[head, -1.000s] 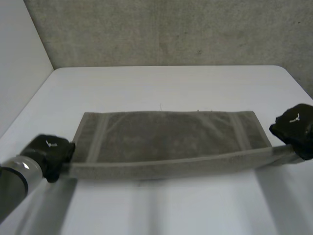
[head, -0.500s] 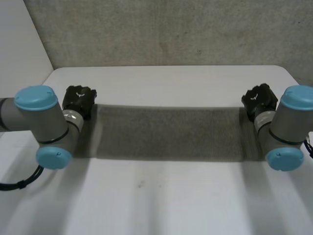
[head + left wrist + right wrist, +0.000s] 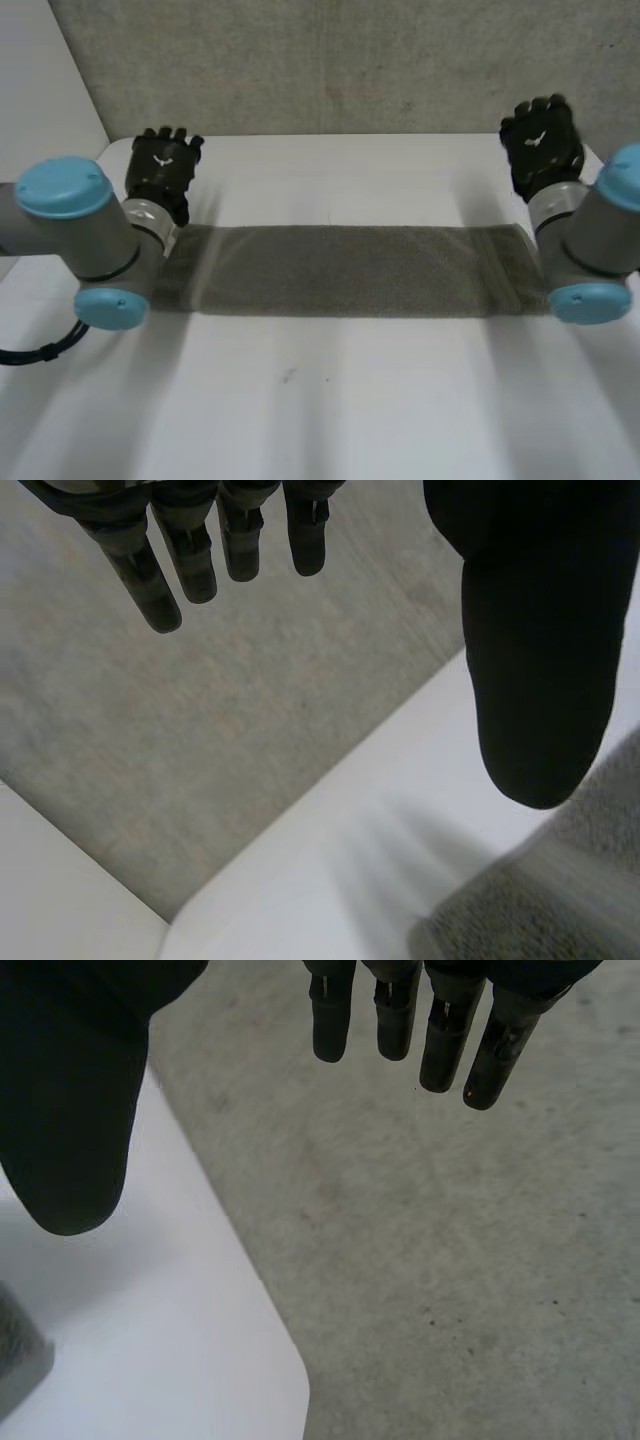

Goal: Fold the laundry

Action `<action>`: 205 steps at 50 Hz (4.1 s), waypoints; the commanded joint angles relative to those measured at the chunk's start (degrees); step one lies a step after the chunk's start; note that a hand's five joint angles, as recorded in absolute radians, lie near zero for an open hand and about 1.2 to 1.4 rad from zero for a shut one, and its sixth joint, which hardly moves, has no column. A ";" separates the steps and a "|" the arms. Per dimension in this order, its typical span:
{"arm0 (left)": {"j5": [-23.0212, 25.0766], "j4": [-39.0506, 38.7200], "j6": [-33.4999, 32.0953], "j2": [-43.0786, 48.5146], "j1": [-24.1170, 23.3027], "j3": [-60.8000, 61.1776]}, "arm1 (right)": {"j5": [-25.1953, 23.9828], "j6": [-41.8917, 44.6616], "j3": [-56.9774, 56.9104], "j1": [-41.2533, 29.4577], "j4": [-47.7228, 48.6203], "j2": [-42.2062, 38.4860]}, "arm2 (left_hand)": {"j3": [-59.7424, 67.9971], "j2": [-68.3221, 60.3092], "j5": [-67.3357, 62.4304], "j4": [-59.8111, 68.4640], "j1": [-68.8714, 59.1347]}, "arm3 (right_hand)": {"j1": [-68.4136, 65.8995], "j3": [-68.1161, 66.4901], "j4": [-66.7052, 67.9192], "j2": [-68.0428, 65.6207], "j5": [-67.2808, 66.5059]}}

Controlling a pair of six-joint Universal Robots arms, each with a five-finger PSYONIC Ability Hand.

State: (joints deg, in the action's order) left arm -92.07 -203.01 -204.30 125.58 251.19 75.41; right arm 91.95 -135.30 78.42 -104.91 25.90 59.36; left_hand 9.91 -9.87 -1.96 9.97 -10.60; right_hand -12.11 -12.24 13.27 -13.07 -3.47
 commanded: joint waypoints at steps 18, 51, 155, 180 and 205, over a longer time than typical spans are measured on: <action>0.40 0.33 22.19 -23.45 1.14 22.86 | -16.45 -17.01 11.65 12.89 -30.94 10.08 | 0.09 -0.13 1.96 0.03 0.60 | -21.52 -21.40 20.37 -20.56 -20.16; 0.58 -0.19 22.01 -22.31 2.90 24.70 | -15.05 -10.69 11.41 16.67 -18.69 -2.94 | 0.09 -0.13 1.96 0.03 0.60 | -67.89 -67.76 66.73 -66.93 -66.53; 0.23 1.47 22.27 -23.10 -0.61 27.52 | -14.25 -13.58 4.37 -32.81 -7.35 -8.48 | 0.09 -0.13 1.96 0.03 0.60 | -67.89 -67.76 66.73 -66.93 -66.53; -4.23 17.64 31.15 -0.53 -20.21 0.37 | -11.00 -43.91 -2.47 -14.27 -25.01 -3.18 | 3.50 -3.55 -1.45 3.44 -2.81 | 2.11 2.24 -3.27 3.07 3.47; -11.46 20.63 22.54 -5.41 -19.78 2.65 | -9.77 -33.27 -4.60 -13.83 -25.28 -1.21 | 1.15 -1.19 0.91 1.08 -0.46 | 2.11 2.24 -3.27 3.07 3.47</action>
State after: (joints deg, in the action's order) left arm -103.89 -184.30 -181.35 128.90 231.26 78.28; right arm 81.18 -168.00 71.94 -119.48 0.19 48.34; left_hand 10.63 -10.62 -1.82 10.62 -10.89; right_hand -12.12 -12.19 13.24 -13.03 -2.78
